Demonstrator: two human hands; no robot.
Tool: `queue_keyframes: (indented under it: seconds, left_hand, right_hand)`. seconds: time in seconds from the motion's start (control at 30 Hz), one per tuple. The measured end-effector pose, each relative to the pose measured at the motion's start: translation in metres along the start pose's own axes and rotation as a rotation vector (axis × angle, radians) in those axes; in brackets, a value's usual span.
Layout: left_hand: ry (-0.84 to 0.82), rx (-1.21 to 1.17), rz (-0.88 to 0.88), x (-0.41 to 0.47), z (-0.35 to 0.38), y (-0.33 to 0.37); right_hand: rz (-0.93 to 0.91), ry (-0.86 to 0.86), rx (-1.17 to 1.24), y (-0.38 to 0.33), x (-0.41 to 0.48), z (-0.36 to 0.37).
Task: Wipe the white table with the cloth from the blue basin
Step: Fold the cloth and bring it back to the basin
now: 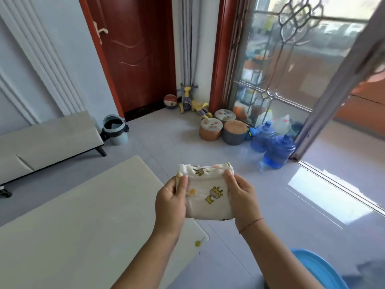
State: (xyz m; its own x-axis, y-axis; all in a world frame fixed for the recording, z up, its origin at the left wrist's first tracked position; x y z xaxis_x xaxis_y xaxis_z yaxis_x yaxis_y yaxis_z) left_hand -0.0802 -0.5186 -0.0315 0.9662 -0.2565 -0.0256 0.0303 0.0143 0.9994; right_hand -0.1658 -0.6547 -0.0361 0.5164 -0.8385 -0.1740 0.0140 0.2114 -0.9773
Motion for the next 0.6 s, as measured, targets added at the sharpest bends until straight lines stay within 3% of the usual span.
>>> queue_keyframes:
  seconds: [0.33,0.6]
  left_hand:
    - [-0.476,0.009,-0.076,-0.093,0.189,-0.021]
    - [-0.730,0.096,-0.229,-0.197,0.305,-0.085]
  right_hand:
    - [-0.091,0.444,0.053,-0.016,-0.002,-0.220]
    - [0.001,0.658,0.091,0.030,-0.026,-0.383]
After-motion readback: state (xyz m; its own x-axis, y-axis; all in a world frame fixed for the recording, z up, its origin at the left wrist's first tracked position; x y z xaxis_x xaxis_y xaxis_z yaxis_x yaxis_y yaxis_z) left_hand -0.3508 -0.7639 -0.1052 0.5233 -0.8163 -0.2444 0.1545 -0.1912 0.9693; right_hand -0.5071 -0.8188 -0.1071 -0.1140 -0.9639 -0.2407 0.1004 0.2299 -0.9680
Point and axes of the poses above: each hand's wrist, its own x-axis towards the middle knuckle, its own z-axis out of the palm, y = z × x, the point moved 3 cm from there along x, towards the middle knuckle, and after that the axes turned 8 degrees about y, right-handed, at the moved point
